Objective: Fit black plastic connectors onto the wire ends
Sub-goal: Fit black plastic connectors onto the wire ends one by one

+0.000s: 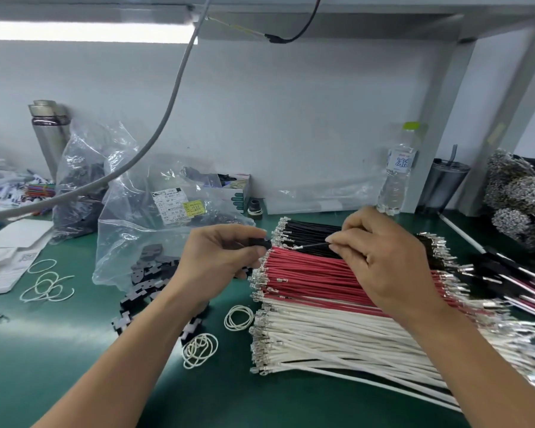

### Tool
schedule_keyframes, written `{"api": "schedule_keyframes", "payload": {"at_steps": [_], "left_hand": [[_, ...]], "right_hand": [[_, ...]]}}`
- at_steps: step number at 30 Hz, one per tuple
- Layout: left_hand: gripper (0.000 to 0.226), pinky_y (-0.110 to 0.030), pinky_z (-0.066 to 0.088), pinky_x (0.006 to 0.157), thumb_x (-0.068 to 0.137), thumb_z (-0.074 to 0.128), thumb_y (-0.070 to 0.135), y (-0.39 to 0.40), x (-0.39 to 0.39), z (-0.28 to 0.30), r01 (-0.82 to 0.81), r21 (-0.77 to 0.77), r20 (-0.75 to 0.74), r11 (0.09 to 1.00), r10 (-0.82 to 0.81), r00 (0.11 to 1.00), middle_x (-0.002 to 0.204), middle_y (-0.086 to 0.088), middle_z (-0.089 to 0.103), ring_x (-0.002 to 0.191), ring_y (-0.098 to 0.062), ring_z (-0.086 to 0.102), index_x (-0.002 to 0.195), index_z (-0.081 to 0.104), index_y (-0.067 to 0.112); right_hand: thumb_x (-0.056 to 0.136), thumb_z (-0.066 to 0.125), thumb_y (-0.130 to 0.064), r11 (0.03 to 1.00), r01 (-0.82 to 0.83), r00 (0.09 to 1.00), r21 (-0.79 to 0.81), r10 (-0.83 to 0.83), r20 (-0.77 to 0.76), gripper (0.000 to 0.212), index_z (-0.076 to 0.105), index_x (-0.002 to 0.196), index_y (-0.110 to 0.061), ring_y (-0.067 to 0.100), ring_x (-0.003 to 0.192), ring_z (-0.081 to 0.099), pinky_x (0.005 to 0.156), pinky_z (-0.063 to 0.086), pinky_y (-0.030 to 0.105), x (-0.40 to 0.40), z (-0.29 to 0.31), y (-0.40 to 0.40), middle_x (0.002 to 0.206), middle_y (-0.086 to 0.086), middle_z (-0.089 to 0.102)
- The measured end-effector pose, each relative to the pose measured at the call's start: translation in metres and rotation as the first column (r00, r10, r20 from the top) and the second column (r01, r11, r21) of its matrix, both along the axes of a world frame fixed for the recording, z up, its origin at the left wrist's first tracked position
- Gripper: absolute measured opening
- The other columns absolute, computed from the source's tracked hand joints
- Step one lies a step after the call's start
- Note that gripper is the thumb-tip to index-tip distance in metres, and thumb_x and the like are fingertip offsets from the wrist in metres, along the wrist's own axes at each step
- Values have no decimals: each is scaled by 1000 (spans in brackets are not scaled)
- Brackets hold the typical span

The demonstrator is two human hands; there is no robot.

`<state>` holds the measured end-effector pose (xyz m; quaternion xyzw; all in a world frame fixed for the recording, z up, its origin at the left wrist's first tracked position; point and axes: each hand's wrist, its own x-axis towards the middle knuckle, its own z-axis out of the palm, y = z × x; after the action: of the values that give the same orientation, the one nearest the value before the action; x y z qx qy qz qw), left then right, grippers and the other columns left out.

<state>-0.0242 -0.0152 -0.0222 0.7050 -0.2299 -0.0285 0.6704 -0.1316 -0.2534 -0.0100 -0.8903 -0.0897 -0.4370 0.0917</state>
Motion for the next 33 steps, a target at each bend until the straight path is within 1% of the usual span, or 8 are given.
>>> {"api": "schedule_keyframes", "payload": {"at_steps": [3, 6, 9, 13, 15, 19, 24, 33], "left_hand": [[23, -21, 59, 57, 80, 83, 2, -4, -5, 0, 40, 38, 14, 998, -40, 999, 81, -10, 79, 66, -14, 73, 92, 83, 21], [27, -24, 62, 61, 79, 84, 2, -6, -8, -2, 64, 67, 29, 996, -66, 997, 81, -9, 80, 68, -16, 74, 91, 83, 26], [27, -22, 59, 60, 77, 85, 4, -9, -11, -4, 100, 58, 6, 993, -100, 995, 82, -10, 79, 69, -18, 74, 91, 83, 27], [27, -20, 58, 59, 66, 86, 22, -9, -14, -3, 135, 11, -32, 991, -134, 990, 84, -11, 79, 70, -18, 75, 92, 83, 26], [26, -20, 58, 59, 66, 86, 21, -9, -13, -3, 134, -2, -39, 991, -134, 990, 84, -12, 79, 69, -18, 75, 91, 83, 25], [23, -21, 58, 59, 74, 85, 10, -10, -13, -4, 130, -4, -53, 992, -130, 990, 83, -15, 79, 69, -19, 74, 92, 83, 24], [25, -22, 59, 60, 71, 85, 13, -11, -16, -3, 162, -12, -62, 987, -162, 985, 81, -16, 78, 68, -19, 73, 95, 82, 19], [29, -22, 59, 59, 64, 85, 17, -14, -18, -5, 178, -26, -70, 984, -179, 981, 82, -16, 78, 67, -18, 73, 93, 83, 17]], "right_hand": [[84, 79, -12, 998, -53, 998, 42, 55, -27, 9, 77, 93, -14, 8, 80, 58, 70, 53, 26, -5, -4, 2, 88, -7, 61], [85, 77, -10, 983, -118, 989, 138, 129, -76, 11, 76, 95, -16, 8, 85, 60, 75, 54, 32, -5, -5, 5, 89, -10, 63], [87, 76, -10, 961, -161, 978, 226, 186, -95, 16, 78, 98, -19, 7, 85, 60, 75, 53, 33, -3, -6, 8, 88, -12, 62], [88, 75, -11, 945, -174, 969, 278, 215, -125, 22, 79, 106, -23, 10, 82, 59, 73, 53, 34, -4, -6, 8, 85, -11, 59], [88, 75, -10, 938, -169, 966, 304, 219, -138, 24, 79, 107, -24, 11, 82, 59, 75, 53, 33, -4, -6, 7, 84, -11, 59], [87, 76, -9, 930, -169, 965, 326, 223, -136, 23, 80, 104, -24, 11, 81, 59, 75, 54, 34, -5, -4, 6, 83, -11, 59], [87, 76, -12, 925, -184, 958, 333, 244, -148, 18, 81, 98, -24, 11, 80, 61, 72, 54, 41, -6, -6, 12, 82, -9, 60], [85, 78, -10, 938, -157, 972, 311, 202, -120, 16, 82, 95, -22, 15, 79, 60, 69, 53, 43, -6, -4, 11, 80, -7, 60]]}}
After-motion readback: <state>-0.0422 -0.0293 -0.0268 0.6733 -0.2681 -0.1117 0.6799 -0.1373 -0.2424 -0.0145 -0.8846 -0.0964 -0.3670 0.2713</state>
